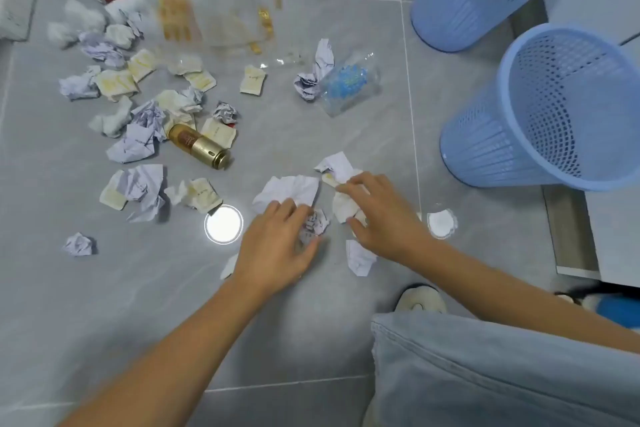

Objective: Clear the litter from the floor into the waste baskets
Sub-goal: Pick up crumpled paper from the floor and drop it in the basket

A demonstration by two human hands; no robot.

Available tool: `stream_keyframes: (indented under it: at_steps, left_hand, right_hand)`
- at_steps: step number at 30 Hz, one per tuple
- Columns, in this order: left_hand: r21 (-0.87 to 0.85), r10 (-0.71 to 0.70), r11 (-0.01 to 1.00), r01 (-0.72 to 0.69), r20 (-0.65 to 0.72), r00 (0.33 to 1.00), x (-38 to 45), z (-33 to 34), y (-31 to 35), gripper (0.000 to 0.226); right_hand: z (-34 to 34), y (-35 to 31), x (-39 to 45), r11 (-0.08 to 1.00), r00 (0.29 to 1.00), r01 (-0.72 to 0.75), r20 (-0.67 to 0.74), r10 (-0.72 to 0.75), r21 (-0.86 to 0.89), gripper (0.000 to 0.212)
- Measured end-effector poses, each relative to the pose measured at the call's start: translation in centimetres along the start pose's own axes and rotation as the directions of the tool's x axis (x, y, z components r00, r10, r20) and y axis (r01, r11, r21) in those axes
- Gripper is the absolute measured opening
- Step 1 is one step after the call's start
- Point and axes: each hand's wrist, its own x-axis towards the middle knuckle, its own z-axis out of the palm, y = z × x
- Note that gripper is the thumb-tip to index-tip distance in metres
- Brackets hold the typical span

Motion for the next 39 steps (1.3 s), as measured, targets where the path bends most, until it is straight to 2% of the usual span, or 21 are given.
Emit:
stream_keyframes:
  at_steps: [4,7,10,12,15,24,29,34,37,39]
  left_hand:
    - [0.077,0.023,0.996,-0.036,0.160,0.987,0.2,2.4,0.4,0.047]
    - [0.126,0.001,0.992,-0.024,0.179,0.984,1.2,3.5,0.5,0.053]
    - [0.154,-0.028,0.988,0.000,0.179,0.983,1.8,4.2,0.5,0.052]
    - [0.143,-0.033,0.990,0.008,0.174,0.984,2.1,4.5,0.4,0.046]
    - [0.134,-0.024,0.991,0.005,0.137,0.990,2.5,3.9,0.9,0.037]
    - [0.045,0.077,0.996,-0.075,-0.065,0.995,5.0,-2.2,4.6,0.028]
    - [0.057,0.208,0.978,-0.201,-0.149,0.967,8.9,-8.2,9.2,0.033]
    - [0.063,0.388,0.920,-0.386,-0.265,0.883,13.5,-12.8,15.6,0.031]
    - [0.113,0.511,0.859,-0.499,-0.247,0.823,16.9,-12.5,20.3,0.028]
    - [0.132,0.555,0.832,-0.539,-0.207,0.806,19.3,-11.0,23.2,0.026]
  right_hand:
    - [2.5,0.9,-0.6,0.993,0.992,-0.054,0.110,0.066,-0.104,0.059]
    - [3.3,1.5,-0.4,0.986,0.989,-0.078,0.115,0.096,-0.150,0.062]
    - [3.6,1.6,-0.5,0.986,0.988,-0.107,0.100,0.121,-0.128,0.045]
    - [3.9,2.0,-0.7,0.993,0.994,-0.088,0.059,0.093,-0.082,0.030]
    - [3.8,2.7,-0.9,0.998,0.998,-0.062,-0.023,0.061,-0.014,0.021]
    - [-3.6,1.5,-1.0,0.985,0.954,-0.044,-0.286,0.090,0.164,0.016]
    - [-10.8,1.1,-1.9,0.978,0.879,-0.059,-0.454,0.147,0.202,0.010]
    - [-19.7,2.8,-3.5,0.979,0.721,-0.068,-0.668,0.181,0.191,0.009]
    - [-23.2,6.1,-4.6,0.978,0.623,-0.143,-0.753,0.211,0.155,0.008]
    - [-24.2,8.6,-5.2,0.961,0.594,-0.214,-0.757,0.272,0.178,0.010]
